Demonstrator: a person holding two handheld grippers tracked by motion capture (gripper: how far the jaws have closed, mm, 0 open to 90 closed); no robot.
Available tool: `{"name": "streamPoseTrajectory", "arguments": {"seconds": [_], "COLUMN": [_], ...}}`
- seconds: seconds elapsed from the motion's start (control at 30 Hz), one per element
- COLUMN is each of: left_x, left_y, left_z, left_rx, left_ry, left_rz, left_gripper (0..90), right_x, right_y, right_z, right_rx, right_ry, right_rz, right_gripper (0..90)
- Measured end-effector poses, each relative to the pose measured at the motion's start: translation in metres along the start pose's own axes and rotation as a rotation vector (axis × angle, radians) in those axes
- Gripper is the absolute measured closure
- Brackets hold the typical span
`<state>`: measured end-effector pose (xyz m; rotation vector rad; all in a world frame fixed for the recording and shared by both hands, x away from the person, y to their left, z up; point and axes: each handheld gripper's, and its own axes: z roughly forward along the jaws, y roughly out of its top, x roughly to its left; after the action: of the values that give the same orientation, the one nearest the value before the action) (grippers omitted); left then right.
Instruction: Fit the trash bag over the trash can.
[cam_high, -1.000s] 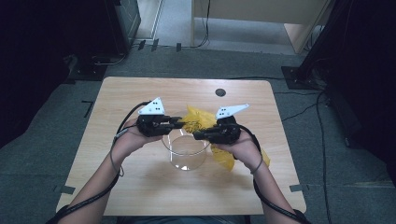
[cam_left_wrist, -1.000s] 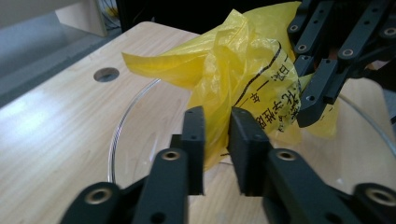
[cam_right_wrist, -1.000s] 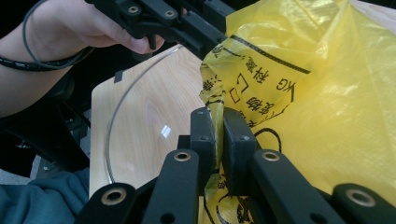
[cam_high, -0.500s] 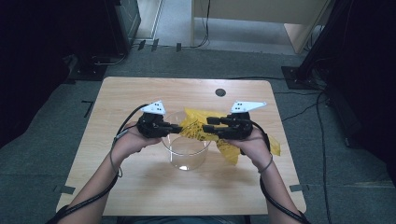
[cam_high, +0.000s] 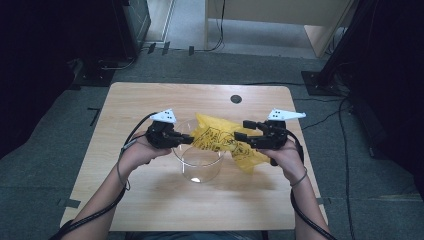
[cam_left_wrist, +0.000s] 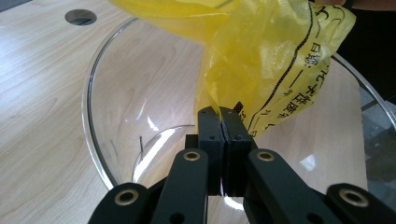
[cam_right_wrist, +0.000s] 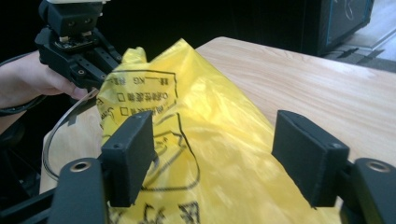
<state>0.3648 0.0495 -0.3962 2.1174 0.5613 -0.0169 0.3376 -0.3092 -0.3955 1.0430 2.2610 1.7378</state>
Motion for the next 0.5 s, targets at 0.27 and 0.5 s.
{"name": "streamPoseTrajectory", "arguments": {"seconds": [0.27,0.5], "left_x": [0.001,0.001], "left_y": [-0.002,-0.002], "left_z": [0.002,0.002], "left_rx": [0.005,-0.002], "left_ry": [-0.004,-0.004], "left_rz": [0.001,-0.008], "left_gripper": [89.0,88.9], "right_x": [-0.009,-0.006], "right_y": [-0.015,-0.017], "right_z": [0.011,0.022], "right_rx": [-0.007,0.017], "right_ry": [0.007,0.063], "right_rz": [0.113,0.165], "right_gripper": [24.4,56.8]}}
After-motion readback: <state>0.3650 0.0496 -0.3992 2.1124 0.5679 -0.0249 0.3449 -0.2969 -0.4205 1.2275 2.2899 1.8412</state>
